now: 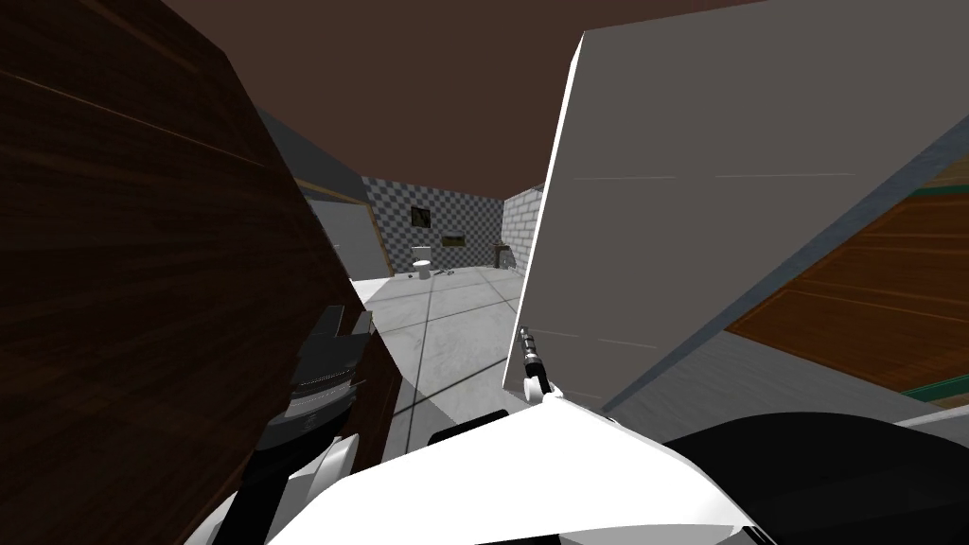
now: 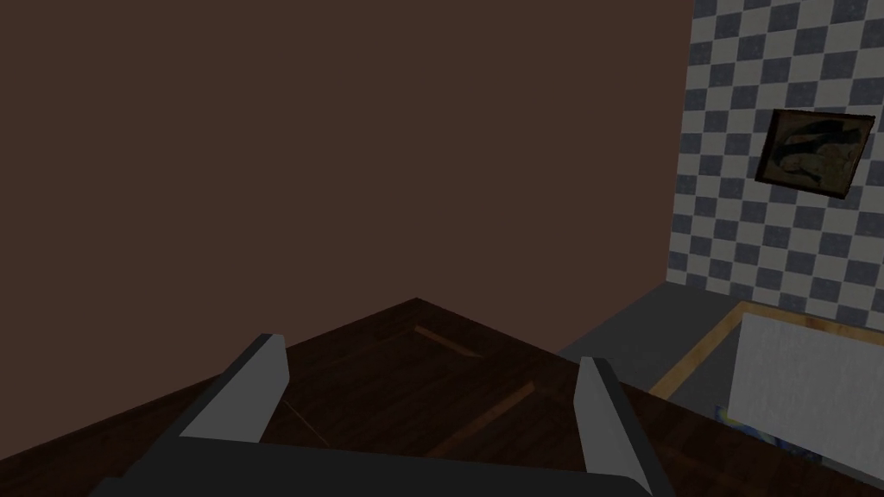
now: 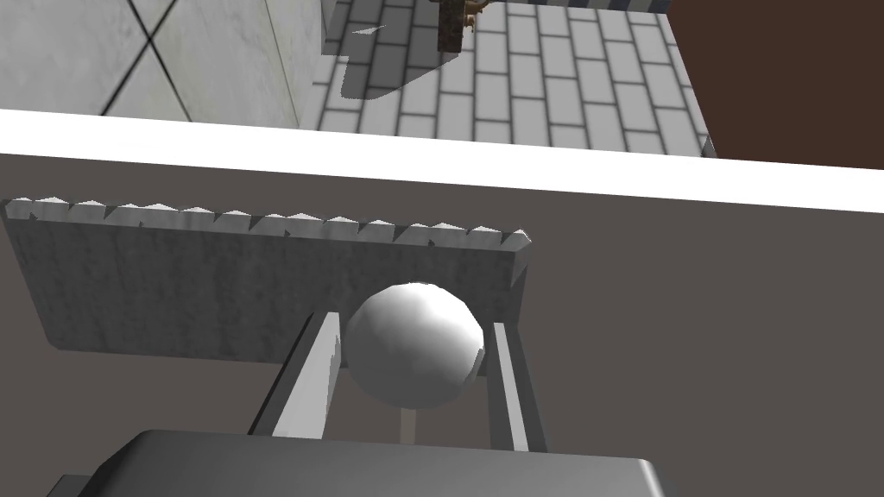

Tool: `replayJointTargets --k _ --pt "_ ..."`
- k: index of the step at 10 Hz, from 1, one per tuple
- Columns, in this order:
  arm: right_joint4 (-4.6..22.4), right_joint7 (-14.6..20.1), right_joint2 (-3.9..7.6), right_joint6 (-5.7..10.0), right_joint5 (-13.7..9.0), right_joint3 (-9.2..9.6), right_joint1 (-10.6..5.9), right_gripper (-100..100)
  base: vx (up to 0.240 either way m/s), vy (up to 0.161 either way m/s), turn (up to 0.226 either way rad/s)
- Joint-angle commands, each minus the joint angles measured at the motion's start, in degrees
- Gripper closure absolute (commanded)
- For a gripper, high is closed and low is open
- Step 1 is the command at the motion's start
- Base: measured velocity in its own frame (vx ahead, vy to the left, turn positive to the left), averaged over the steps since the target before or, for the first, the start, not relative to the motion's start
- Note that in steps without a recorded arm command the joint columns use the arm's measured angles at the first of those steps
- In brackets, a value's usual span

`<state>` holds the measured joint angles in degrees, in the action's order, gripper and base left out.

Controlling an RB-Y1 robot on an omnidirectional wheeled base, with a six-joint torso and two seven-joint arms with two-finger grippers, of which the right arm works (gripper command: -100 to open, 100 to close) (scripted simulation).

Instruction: Push the door open

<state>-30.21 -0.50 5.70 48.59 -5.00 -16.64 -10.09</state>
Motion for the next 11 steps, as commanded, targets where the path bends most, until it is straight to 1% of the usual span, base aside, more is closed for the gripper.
replayJointTargets --k 1,4,5,6,7,8,9,10,11 --pt "-0.35 -0.25 0.45 -0.11 -0.44 -0.75 -0.24 100 0.150 0.005 -0.039" --pt "-0.25 -0.66 0.84 -0.16 -1.26 -2.05 -0.11 100 0.186 -0.014 -0.032" --pt "-0.25 -0.66 0.84 -0.16 -1.26 -2.05 -0.11 100 0.134 -0.007 -0.020" --pt "-0.17 -0.98 1.14 -0.20 -1.90 -3.06 -0.02 100 0.148 0.005 -0.048" --pt "-0.17 -0.98 1.14 -0.20 -1.90 -3.06 -0.02 100 0.143 0.000 -0.040" --pt "-0.11 -1.24 1.39 -0.24 -2.42 -3.90 0.07 100 0.162 -0.007 -0.020" --pt "-0.11 -1.24 1.39 -0.24 -2.42 -3.90 0.07 100 0.136 0.002 -0.026" --pt "1.32 -1.24 1.39 -0.24 -2.42 -3.90 0.07 100 0.070 0.000 -0.020" --pt "-0.02 -1.60 1.73 -0.29 -3.15 -5.05 0.18 100 0.138 -0.008 -0.050"
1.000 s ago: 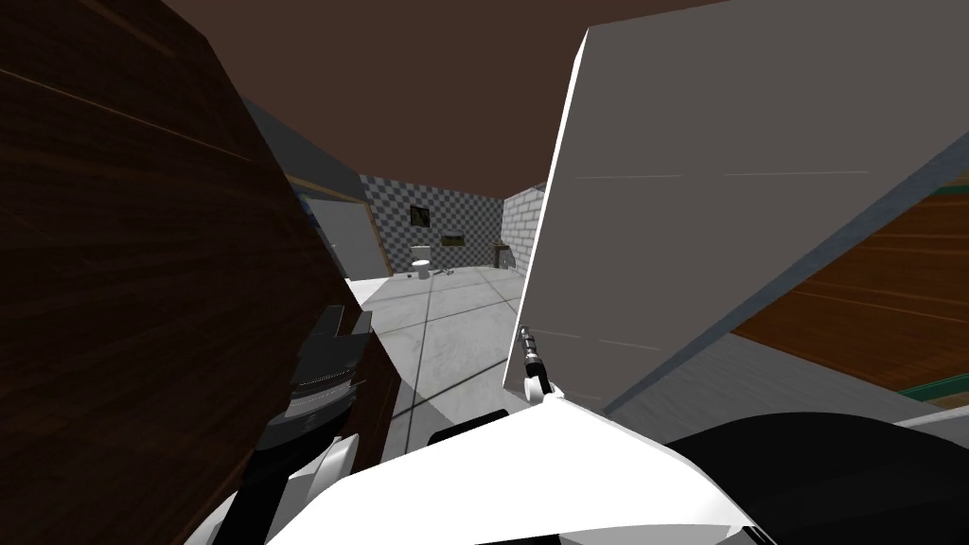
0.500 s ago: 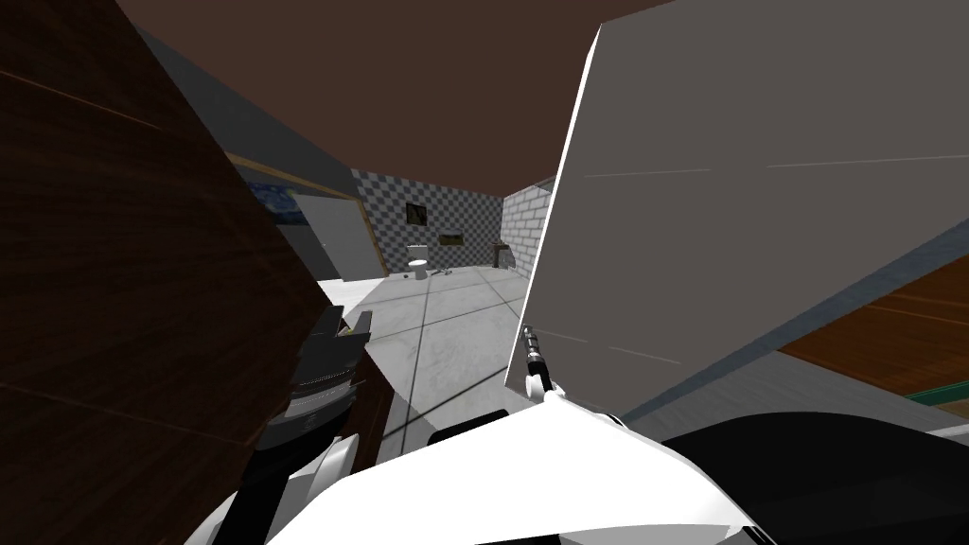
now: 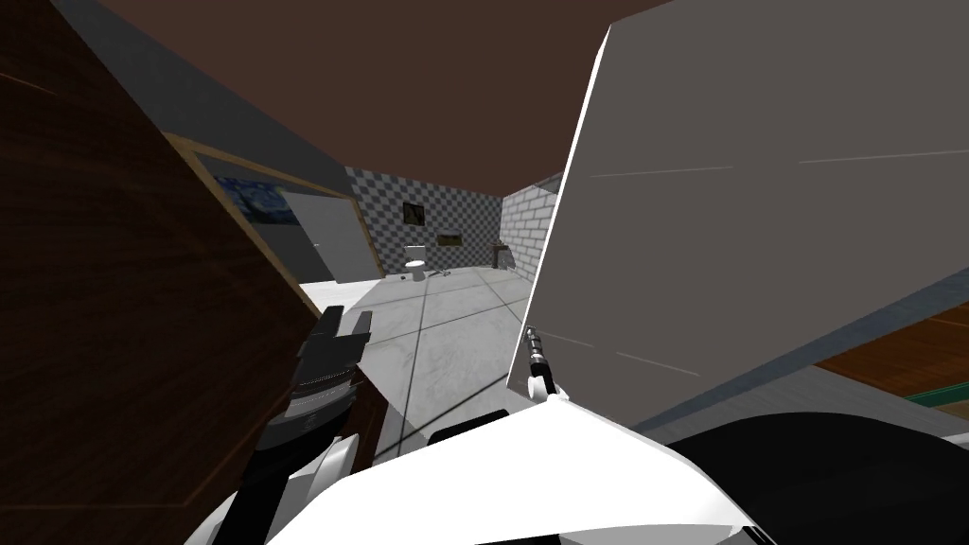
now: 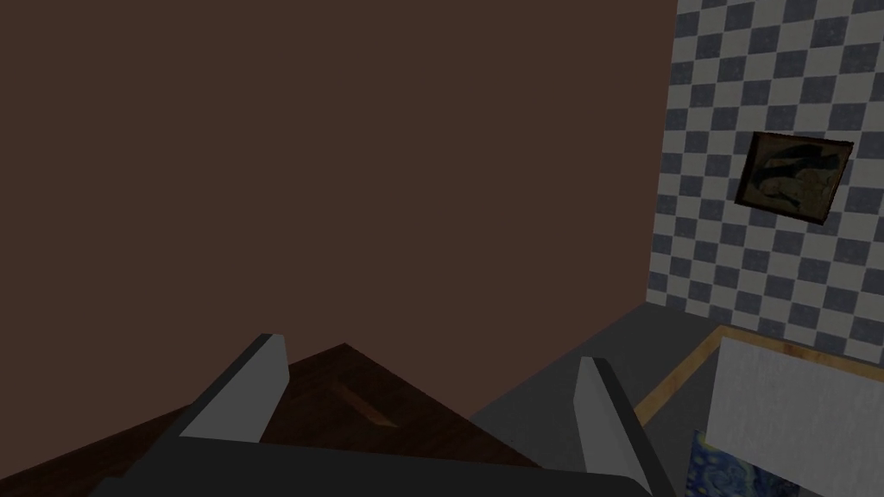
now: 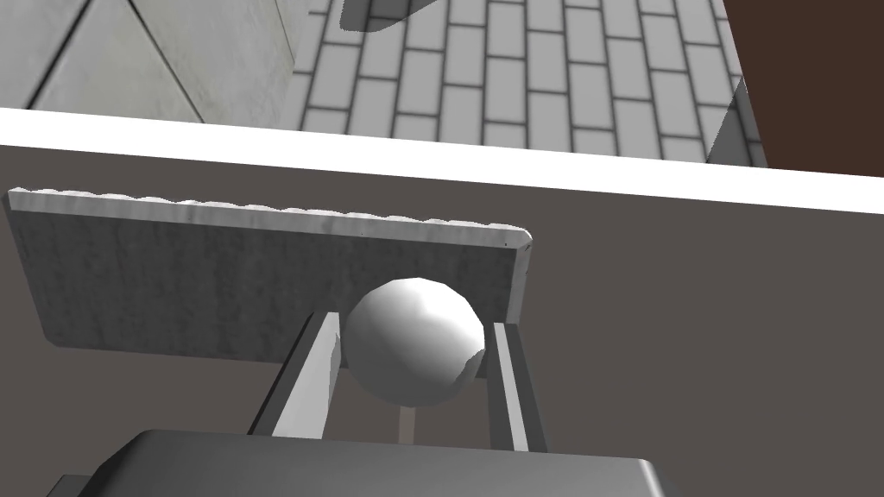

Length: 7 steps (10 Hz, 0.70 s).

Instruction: Push the door open

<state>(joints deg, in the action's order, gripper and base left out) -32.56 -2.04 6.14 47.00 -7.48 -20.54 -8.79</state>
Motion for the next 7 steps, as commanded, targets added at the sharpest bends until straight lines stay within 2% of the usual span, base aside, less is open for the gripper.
replayJointTargets --k 1,6,7 --pt "2.33 -0.06 1.29 1.31 -0.68 -1.15 -1.12 100 0.153 0.002 -0.025" --pt "2.59 -1.11 2.26 1.17 -2.78 -4.48 -0.80 100 0.215 0.000 -0.061" --pt "2.59 -1.11 2.26 1.17 -2.78 -4.48 -0.80 100 0.143 0.004 -0.040"
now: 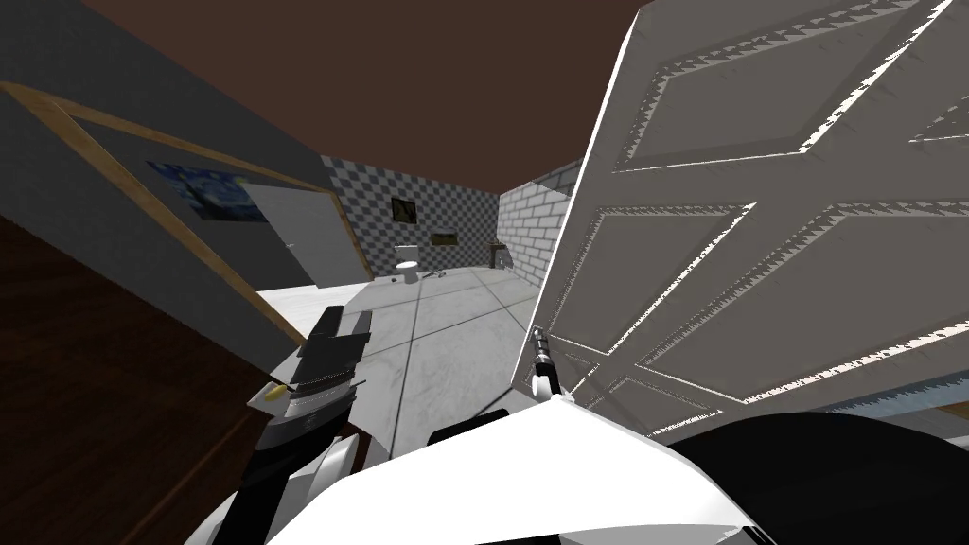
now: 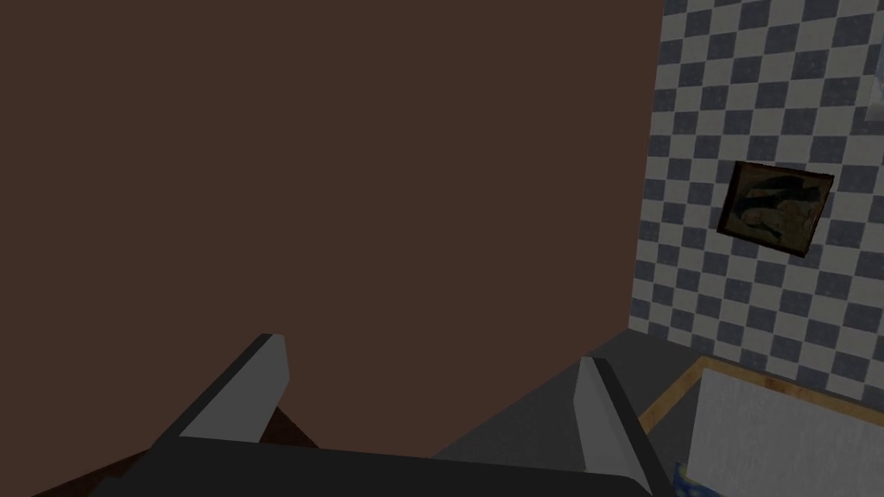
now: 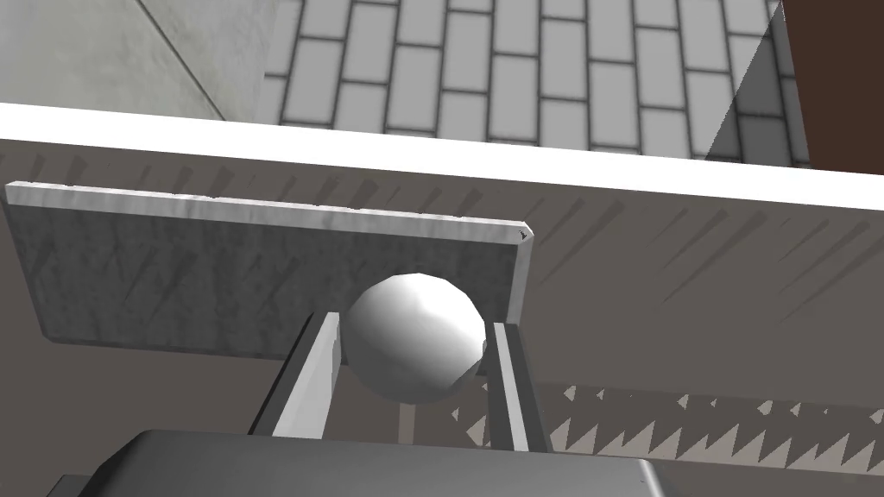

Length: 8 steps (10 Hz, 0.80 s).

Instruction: Push the door open

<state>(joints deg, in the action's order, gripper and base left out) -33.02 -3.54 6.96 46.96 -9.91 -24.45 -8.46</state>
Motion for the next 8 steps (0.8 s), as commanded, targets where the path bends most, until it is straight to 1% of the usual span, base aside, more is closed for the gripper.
replayJointTargets --k 1,2,3,4,5,6,7,8 --pt "2.86 0.38 1.45 1.21 -0.34 -0.57 -1.13 100 0.039 0.007 0.002" --pt "3.15 0.01 1.80 1.16 -1.09 -1.76 -1.02 100 0.129 0.013 -0.041" --pt "3.19 -0.17 1.96 1.14 -1.45 -2.33 -0.96 100 0.229 0.020 -0.078" --pt "3.19 -0.17 1.96 1.14 -1.45 -2.33 -0.96 100 0.153 0.010 -0.042" --pt "3.97 -0.17 1.96 1.14 -1.45 -2.33 -0.96 100 0.051 -0.008 -0.007" --pt "3.19 -0.17 1.96 1.14 -1.45 -2.33 -0.96 100 -0.001 -0.007 0.009" --pt "3.28 -0.52 2.29 1.10 -2.14 -3.43 -0.85 100 0.117 0.015 -0.018" --pt "3.30 -0.60 2.36 1.08 -2.30 -3.68 -0.83 100 0.175 0.011 -0.074"
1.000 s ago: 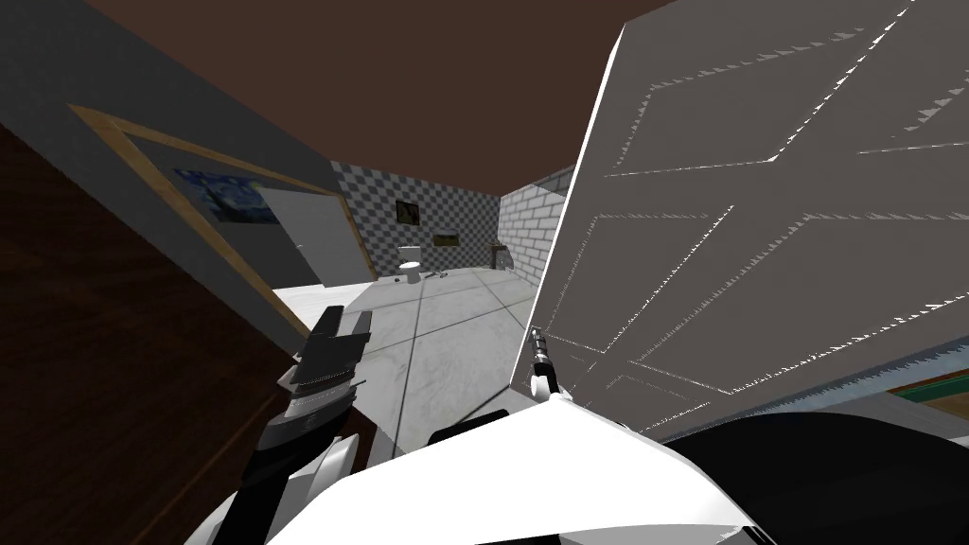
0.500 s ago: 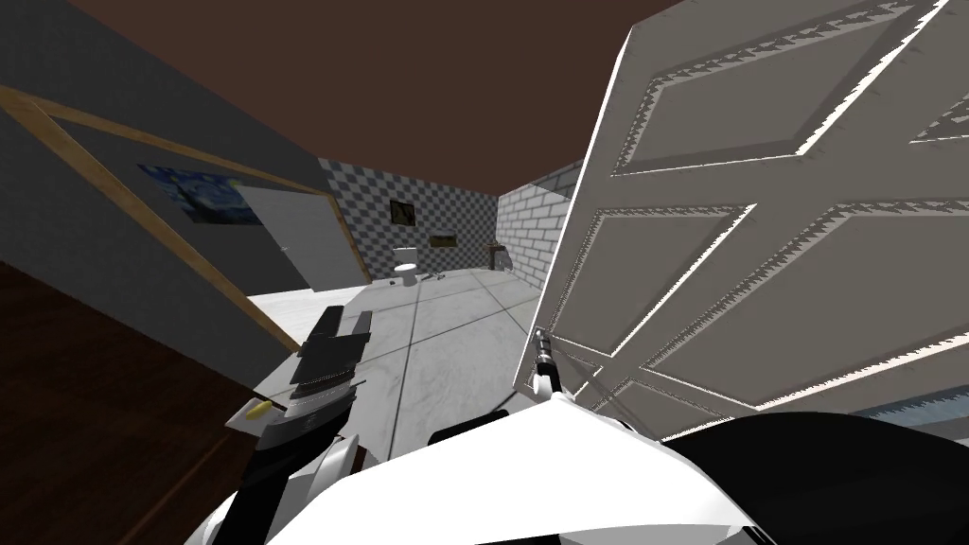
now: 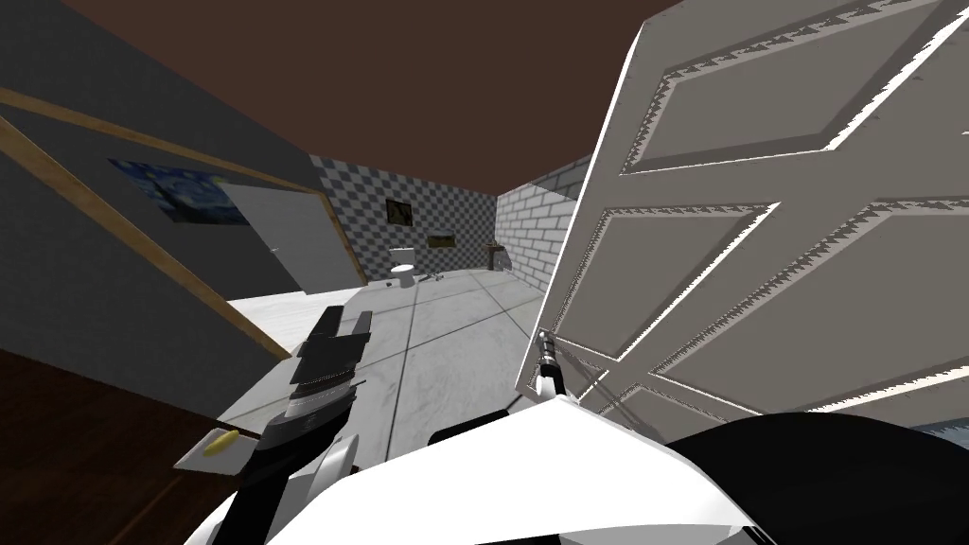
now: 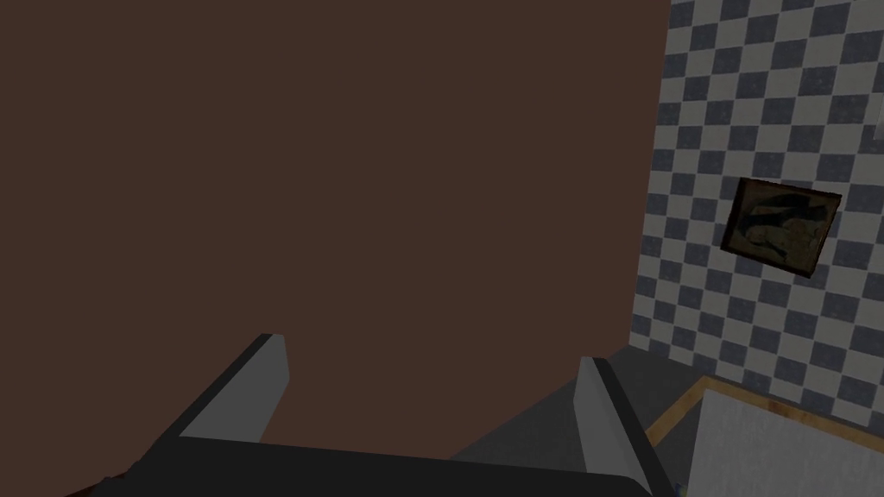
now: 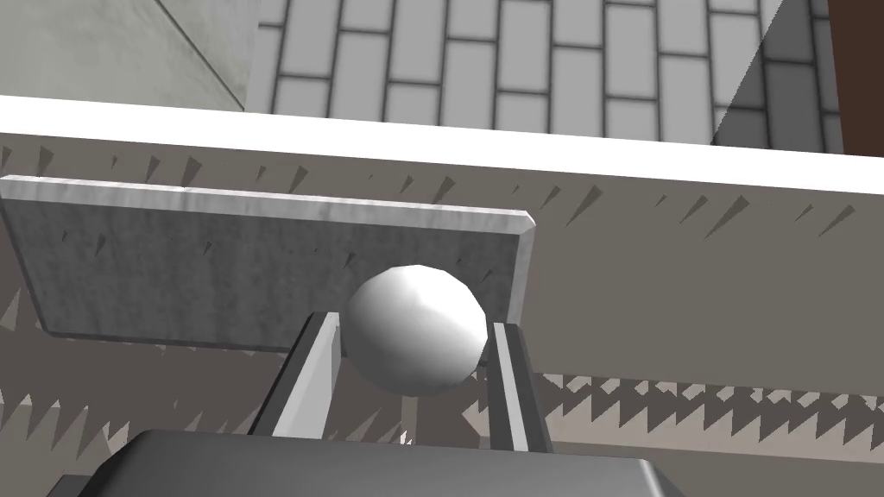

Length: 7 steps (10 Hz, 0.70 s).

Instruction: Push the door open

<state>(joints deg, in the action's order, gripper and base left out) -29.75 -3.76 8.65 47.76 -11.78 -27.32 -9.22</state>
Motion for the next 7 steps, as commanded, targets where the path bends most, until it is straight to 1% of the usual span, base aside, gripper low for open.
replayJointTargets --k 1,2,3,4,5,6,7 --pt "0.06 -0.53 0.81 0.27 -0.75 -1.32 -0.02 100 0.174 0.014 -0.071" --pt "0.10 -0.68 0.95 0.25 -1.05 -1.79 0.03 100 0.177 0.014 -0.057" --pt "0.10 -0.68 0.95 0.25 -1.05 -1.79 0.03 100 0.129 0.004 -0.030" --pt "0.17 -0.96 1.20 0.21 -1.59 -2.65 0.11 100 0.169 0.018 -0.041" --pt "0.19 -1.06 1.30 0.20 -1.81 -3.00 0.14 100 0.211 0.019 -0.067" --pt "0.19 -1.06 1.30 0.20 -1.81 -3.00 0.14 100 0.129 -0.006 -0.034" --pt "0.26 -1.33 1.55 0.16 -2.34 -3.85 0.22 100 0.160 -0.011 -0.044"
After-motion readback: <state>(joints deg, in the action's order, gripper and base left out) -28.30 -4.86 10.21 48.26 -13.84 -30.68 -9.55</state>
